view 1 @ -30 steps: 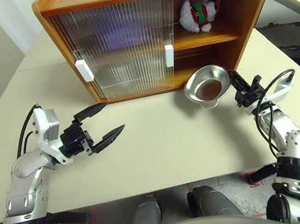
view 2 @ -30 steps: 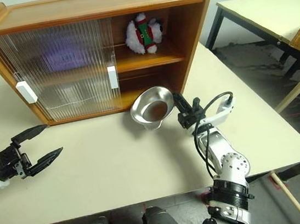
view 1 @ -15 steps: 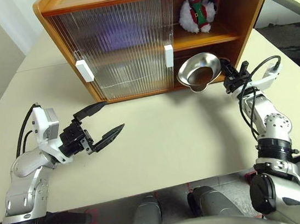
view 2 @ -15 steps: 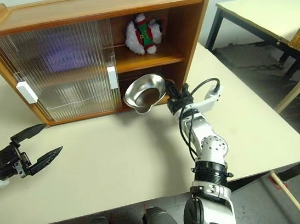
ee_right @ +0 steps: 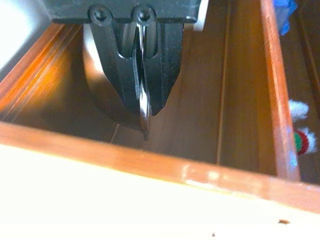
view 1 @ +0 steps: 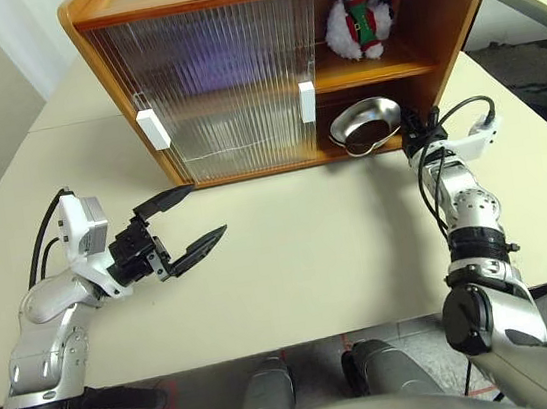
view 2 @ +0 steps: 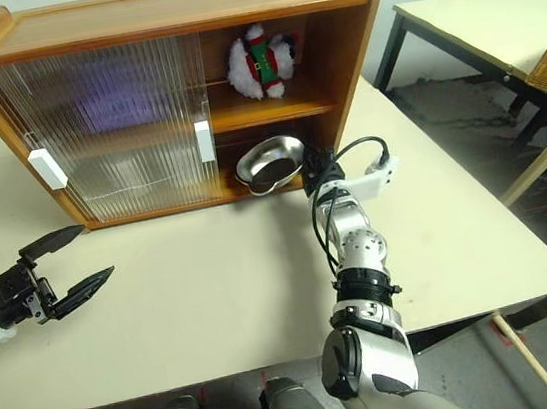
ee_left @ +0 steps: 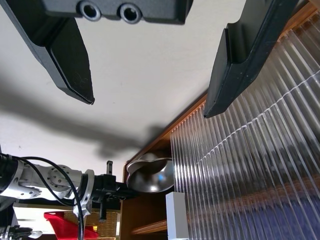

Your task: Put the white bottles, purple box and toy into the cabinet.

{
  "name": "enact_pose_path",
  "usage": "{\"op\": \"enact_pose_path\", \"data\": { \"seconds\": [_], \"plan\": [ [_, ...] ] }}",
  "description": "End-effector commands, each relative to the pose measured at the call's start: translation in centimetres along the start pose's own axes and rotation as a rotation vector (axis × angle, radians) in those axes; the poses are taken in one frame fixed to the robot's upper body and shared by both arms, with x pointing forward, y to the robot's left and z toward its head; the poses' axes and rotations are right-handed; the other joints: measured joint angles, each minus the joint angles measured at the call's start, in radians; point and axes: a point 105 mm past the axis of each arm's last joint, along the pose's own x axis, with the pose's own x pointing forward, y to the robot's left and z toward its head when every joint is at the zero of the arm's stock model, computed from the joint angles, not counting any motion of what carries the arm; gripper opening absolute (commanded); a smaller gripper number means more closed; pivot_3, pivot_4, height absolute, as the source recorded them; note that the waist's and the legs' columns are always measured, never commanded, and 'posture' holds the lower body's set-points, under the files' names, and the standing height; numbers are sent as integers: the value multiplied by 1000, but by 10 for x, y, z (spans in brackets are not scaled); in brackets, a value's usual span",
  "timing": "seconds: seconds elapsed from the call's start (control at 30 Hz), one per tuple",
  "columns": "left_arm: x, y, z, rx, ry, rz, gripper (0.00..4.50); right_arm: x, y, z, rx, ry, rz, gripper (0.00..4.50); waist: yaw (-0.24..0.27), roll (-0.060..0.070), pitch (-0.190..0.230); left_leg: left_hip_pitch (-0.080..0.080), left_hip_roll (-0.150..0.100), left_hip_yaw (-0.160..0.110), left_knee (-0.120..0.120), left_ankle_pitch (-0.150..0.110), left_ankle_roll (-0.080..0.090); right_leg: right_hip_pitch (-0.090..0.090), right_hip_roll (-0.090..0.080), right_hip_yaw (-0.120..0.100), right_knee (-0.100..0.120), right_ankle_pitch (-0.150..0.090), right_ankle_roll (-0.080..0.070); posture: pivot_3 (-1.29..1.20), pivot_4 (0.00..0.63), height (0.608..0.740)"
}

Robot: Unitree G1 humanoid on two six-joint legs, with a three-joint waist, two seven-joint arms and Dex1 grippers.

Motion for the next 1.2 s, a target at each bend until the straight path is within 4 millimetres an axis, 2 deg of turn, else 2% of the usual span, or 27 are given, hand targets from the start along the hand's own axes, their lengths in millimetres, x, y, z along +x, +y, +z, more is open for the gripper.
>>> {"op": "enact_pose_path", "data": {
  "seconds": [0.03, 0.33, 0.63, 0.73, 0.87, 1.07, 1.2],
  "plan": [
    [-1, -2, 3, 14, 12, -12, 4500, 8, 1, -1, 6, -39, -12, 16, -1, 0, 0, 0, 0, 0, 0, 0, 0, 0, 0, 0, 0, 0, 0, -13, 61, 740],
    [8, -1, 5, 16, 7, -34, 4500, 24, 8, -20, 24, -36, -11, 16, -3, 0, 0, -1, 3, 1, -3, 0, 0, -3, 0, 0, 0, 2, -4, -27, 56, 740],
    [8, -3, 7, 11, -1, -29, 4500, 31, 1, -24, 14, -44, -59, 16, -3, 1, 0, -1, 4, 1, -8, 0, 0, -5, 0, -1, 0, 4, 0, -9, 69, 740],
    [8, -4, 7, 9, -1, -29, 4500, 32, -2, -24, 11, -46, -69, 716, -3, 1, 0, 0, 4, 2, -11, 0, 0, -6, 0, -1, 0, 4, 0, -8, 70, 740],
    [9, -5, 7, 7, 0, -29, 4500, 30, -5, -20, 0, -50, -72, 2094, -3, 1, 0, 0, 5, 2, -12, 0, 0, -6, 0, -1, 0, 4, 0, -12, 71, 740],
    [11, -4, 8, 4, -3, -29, 4500, 21, -3, -13, -99, -38, -25, 4465, -3, 1, 0, 1, 5, 2, -12, 0, 0, -6, 0, -1, 0, 4, 0, -21, 73, 740],
    [12, -3, 8, 4, -5, -29, 4500, 10, 4, -14, -196, -3, 27, 4488, -6, 1, 0, 1, 5, 2, -12, 0, 0, -6, 0, -1, 0, 4, 0, -26, 74, 740]
  ]
}}
